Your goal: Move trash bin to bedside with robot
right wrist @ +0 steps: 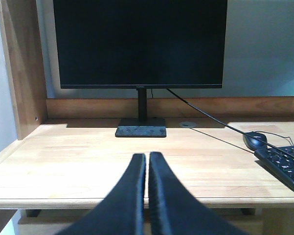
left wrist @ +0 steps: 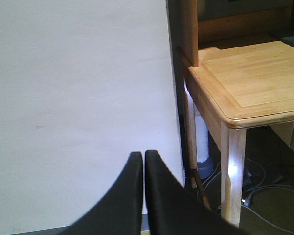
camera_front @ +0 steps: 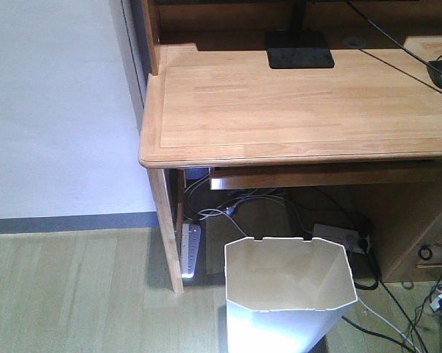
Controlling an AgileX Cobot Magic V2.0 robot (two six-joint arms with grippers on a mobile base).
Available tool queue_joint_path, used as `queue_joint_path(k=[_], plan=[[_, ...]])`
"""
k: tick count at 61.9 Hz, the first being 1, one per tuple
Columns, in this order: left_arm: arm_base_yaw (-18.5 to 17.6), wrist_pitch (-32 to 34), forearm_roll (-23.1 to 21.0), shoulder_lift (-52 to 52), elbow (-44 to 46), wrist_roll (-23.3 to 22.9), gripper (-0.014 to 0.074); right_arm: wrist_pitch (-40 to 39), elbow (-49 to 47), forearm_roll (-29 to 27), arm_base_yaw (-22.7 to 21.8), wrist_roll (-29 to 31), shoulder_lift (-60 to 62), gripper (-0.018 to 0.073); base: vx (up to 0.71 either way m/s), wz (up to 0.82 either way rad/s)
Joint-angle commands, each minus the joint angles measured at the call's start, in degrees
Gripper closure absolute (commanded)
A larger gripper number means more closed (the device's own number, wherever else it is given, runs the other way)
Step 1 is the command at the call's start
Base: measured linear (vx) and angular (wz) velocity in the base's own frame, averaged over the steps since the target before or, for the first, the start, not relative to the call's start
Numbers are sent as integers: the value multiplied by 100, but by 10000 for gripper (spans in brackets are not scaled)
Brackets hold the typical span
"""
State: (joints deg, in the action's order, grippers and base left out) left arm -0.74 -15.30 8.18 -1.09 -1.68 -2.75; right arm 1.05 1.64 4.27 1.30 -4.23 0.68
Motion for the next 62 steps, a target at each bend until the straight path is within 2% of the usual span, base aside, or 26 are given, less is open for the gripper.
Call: queue_joint_path(k=[1,26,40,49,62], plan=[[-36,423,-15,-54,-160,-46,602,-393,104,13,11,-3,66,570,0,0],[-36,423,-15,-54,-160,-46,602,-403,104,13,11,-3,66,570,0,0],[-36,423,-15,-54,-160,-46,602,-850,57,20,11,94,66,570,0,0],[-36,423,-15,-54,-160,-46,602,-537,-221,20,11,94,44,570,0,0],[-36,423,-15,-54,-160,-46,602,378,-988,21,11,94,-591,570,0,0]])
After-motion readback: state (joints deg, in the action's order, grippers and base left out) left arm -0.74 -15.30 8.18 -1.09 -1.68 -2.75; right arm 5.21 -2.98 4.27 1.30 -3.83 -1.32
